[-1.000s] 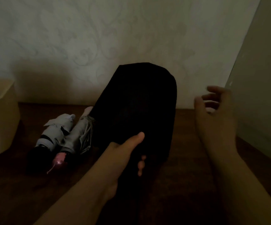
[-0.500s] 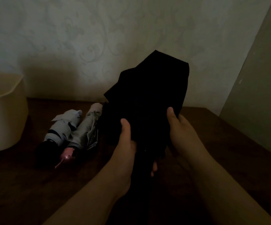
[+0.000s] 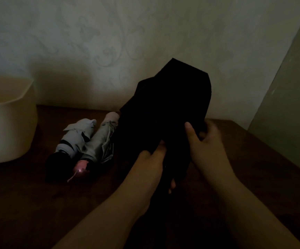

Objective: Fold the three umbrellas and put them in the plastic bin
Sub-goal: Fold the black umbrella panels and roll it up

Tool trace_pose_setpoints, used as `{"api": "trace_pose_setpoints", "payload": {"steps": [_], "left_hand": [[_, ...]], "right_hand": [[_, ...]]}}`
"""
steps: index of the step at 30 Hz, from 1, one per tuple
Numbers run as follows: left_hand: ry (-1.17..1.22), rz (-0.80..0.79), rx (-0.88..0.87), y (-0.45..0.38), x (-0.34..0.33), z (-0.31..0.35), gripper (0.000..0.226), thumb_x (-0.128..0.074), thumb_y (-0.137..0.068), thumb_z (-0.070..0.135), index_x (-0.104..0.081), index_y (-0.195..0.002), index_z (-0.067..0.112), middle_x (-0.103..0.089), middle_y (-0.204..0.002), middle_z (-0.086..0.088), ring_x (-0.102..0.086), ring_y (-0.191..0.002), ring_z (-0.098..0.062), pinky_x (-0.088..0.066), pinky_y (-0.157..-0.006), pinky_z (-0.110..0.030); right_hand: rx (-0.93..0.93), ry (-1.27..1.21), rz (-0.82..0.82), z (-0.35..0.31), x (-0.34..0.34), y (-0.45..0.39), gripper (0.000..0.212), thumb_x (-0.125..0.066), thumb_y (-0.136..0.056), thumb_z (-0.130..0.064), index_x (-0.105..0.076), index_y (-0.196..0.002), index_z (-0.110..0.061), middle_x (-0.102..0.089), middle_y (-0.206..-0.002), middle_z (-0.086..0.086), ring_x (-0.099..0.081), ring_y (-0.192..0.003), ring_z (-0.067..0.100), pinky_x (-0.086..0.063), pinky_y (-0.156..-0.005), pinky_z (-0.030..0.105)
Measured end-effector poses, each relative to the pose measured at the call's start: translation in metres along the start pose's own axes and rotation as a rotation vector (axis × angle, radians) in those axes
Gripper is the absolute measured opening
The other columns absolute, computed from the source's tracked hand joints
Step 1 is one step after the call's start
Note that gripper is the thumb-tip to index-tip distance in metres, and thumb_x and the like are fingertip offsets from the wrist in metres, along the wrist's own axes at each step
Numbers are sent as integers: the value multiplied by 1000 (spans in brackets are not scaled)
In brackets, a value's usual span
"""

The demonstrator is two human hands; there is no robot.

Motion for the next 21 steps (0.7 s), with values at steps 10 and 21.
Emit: {"api": "trace_pose_setpoints", "payload": {"steps": [10,21], "left_hand": [[-444,224,-322,-5,14,7,20,-49,-93,29,-59,-87,14,-64,-78,-10,-64,-69,-25,-53,-63,-39],[346,30,-110,-1,9,14,71,-32,-77,71,-74,-74,14,-64,-64,-10,-51,-46,-19,-40,-47,-30]], "right_hand": [[271,201,-234,-34,-20,20,81,-72,-67,-54,-30,-135,-44,-46,-120,-29,-46,-108,-12,-41,-86,7],[-153,-1167,-97,-18,10,2,30,-35,-98,-13,-54,-75,-18,-60,-59,-7,-58,-50,5,-48,-46,19]]}}
Point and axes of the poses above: each hand's wrist, its own y-axis away from the middle knuckle, its own x-axis out of the back of the hand, z = x × y, the point moved 7 cm from there along -y, towards the middle knuckle
